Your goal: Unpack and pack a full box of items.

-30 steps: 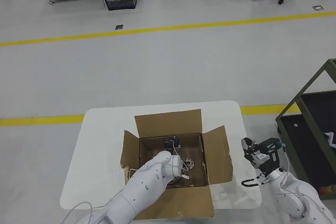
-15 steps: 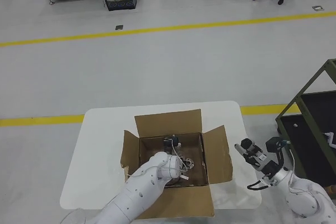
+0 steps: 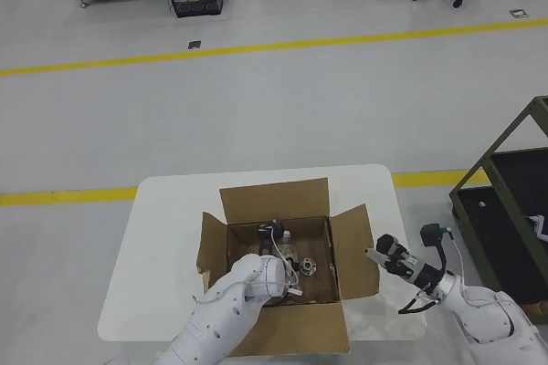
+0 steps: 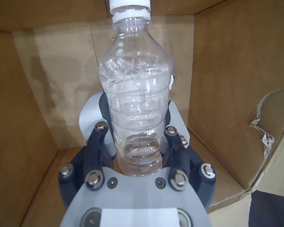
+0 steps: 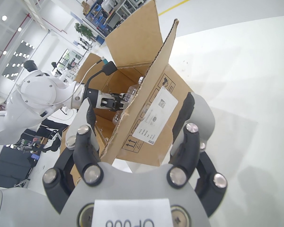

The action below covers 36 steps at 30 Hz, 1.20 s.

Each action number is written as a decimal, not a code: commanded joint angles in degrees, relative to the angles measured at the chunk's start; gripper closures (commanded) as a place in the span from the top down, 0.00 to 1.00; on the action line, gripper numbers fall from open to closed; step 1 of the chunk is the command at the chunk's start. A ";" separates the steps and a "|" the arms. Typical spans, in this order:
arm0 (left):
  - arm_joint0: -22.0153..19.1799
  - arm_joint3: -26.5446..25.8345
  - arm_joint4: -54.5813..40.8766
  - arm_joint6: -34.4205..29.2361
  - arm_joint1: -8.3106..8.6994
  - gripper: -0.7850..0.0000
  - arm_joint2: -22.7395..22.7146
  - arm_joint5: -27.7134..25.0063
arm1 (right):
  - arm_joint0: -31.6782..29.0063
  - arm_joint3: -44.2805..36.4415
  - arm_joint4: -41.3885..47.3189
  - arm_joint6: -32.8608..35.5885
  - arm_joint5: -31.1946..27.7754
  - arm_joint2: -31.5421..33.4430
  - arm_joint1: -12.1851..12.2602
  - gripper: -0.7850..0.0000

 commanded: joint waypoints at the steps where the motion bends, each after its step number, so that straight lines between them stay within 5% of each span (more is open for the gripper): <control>1: 0.38 -0.69 0.40 -0.11 0.10 0.00 -0.28 0.07 | 0.59 0.48 0.72 0.37 0.30 -0.87 -0.09 0.49; 9: 1.42 -1.87 0.92 0.02 0.20 0.00 -1.24 0.03 | 2.80 1.26 -1.10 1.39 3.17 -3.72 -0.36 0.45; 14: 1.67 -1.66 0.62 0.47 0.03 0.00 -1.46 0.21 | 3.30 1.61 -2.70 0.76 3.60 -4.78 -0.48 0.24; 16: 1.70 -1.61 0.65 0.52 -0.03 0.00 -1.47 0.20 | 3.48 1.91 -2.71 0.51 3.84 -5.06 -0.53 0.01; 36: 0.79 -0.08 1.37 1.05 -0.80 0.00 -1.42 0.04 | 3.19 0.81 -2.34 -3.25 6.55 -4.74 -0.73 0.00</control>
